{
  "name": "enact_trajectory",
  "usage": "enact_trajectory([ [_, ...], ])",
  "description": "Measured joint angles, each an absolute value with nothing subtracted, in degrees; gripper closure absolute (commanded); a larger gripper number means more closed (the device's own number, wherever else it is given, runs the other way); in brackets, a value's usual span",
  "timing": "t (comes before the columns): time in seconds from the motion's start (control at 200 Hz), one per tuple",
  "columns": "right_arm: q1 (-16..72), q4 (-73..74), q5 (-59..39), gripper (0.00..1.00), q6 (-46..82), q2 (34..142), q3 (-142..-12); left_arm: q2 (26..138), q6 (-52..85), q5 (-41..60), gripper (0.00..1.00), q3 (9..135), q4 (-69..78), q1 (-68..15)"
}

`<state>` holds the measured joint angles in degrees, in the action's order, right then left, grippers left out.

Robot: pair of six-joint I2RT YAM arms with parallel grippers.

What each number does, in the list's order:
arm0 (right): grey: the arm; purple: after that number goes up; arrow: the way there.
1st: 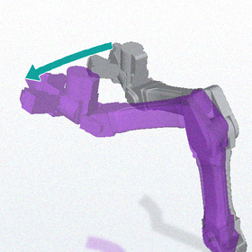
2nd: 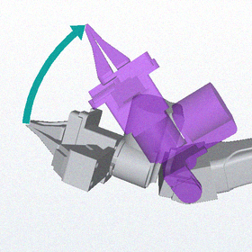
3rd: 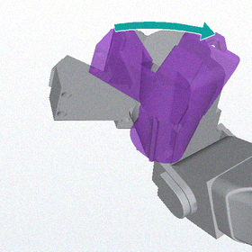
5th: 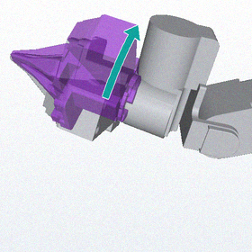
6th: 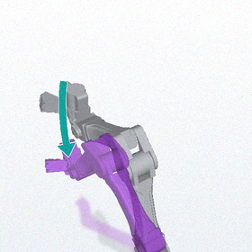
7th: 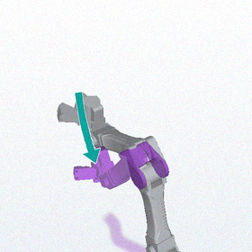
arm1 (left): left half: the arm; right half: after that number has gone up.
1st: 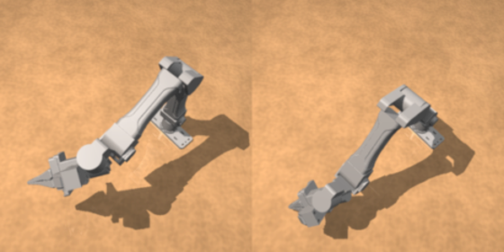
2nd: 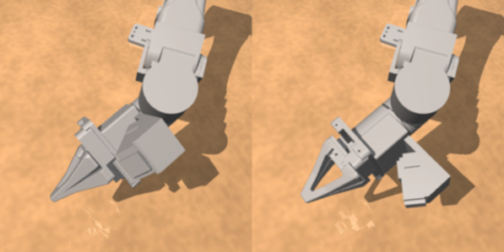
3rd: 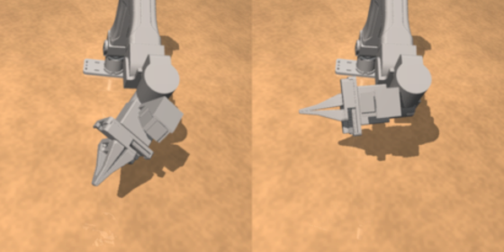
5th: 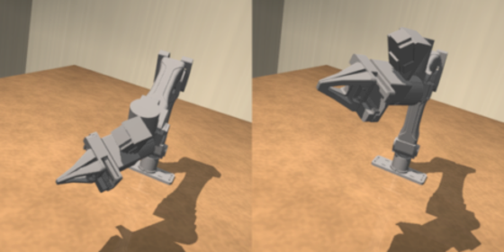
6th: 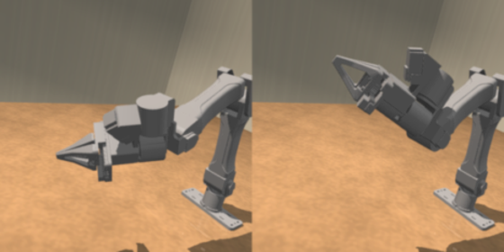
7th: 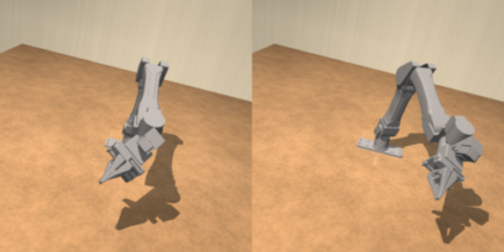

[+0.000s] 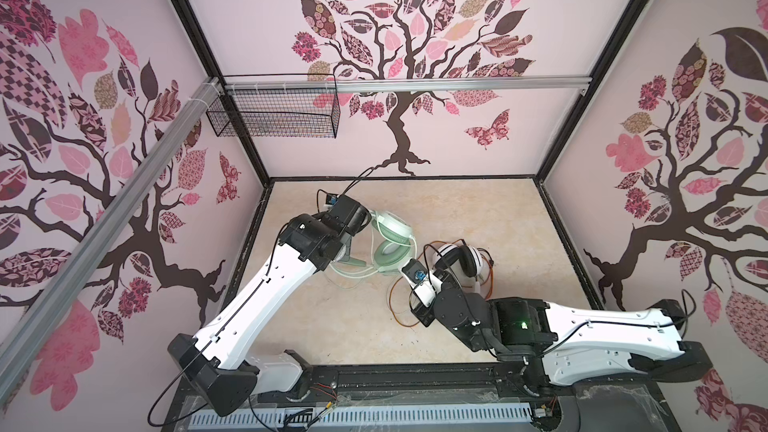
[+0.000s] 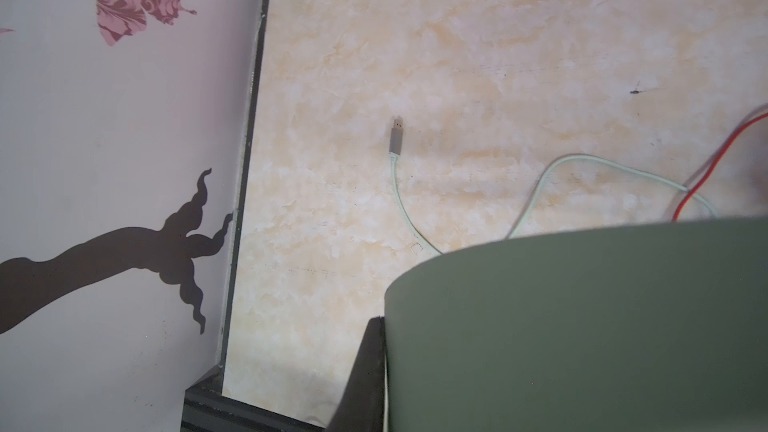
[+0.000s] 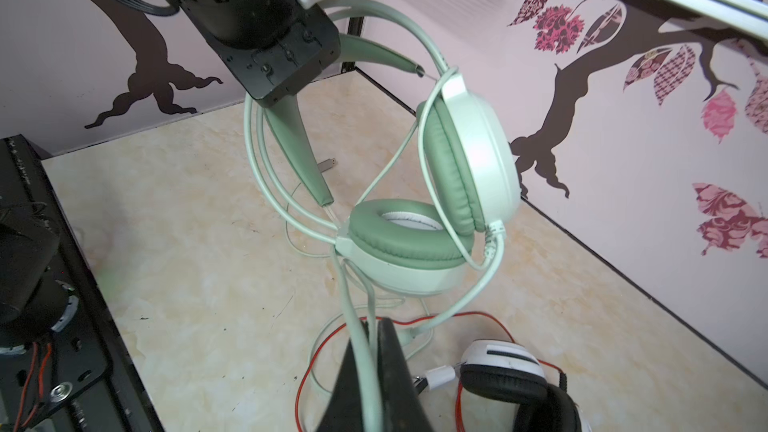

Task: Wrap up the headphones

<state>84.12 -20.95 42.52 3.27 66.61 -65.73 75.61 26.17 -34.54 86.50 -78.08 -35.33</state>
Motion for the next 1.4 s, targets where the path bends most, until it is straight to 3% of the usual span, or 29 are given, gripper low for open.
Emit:
enact_trajectory([
  [0.335,84.07,-33.56,41.89,1.0,11.31,68.01,-74.0,75.61,28.23,-42.96,1.0,90.28,-80.18,-35.7],
  [0.61,84.07,-42.37,47.46,1.0,14.94,72.9,-79.35,74.94,28.86,-47.9,1.0,91.66,-81.97,-36.23],
  [1.045,84.07,-43.94,47.44,0.98,15.03,74.19,-81.65,75.5,30.68,-51.22,1.0,92.01,-82.37,-36.47],
  [1.4,83.74,-44.91,44.14,0.98,16.43,75.5,-83.13,82.56,33.01,-56.82,1.0,99.98,-86.48,-36.75],
])
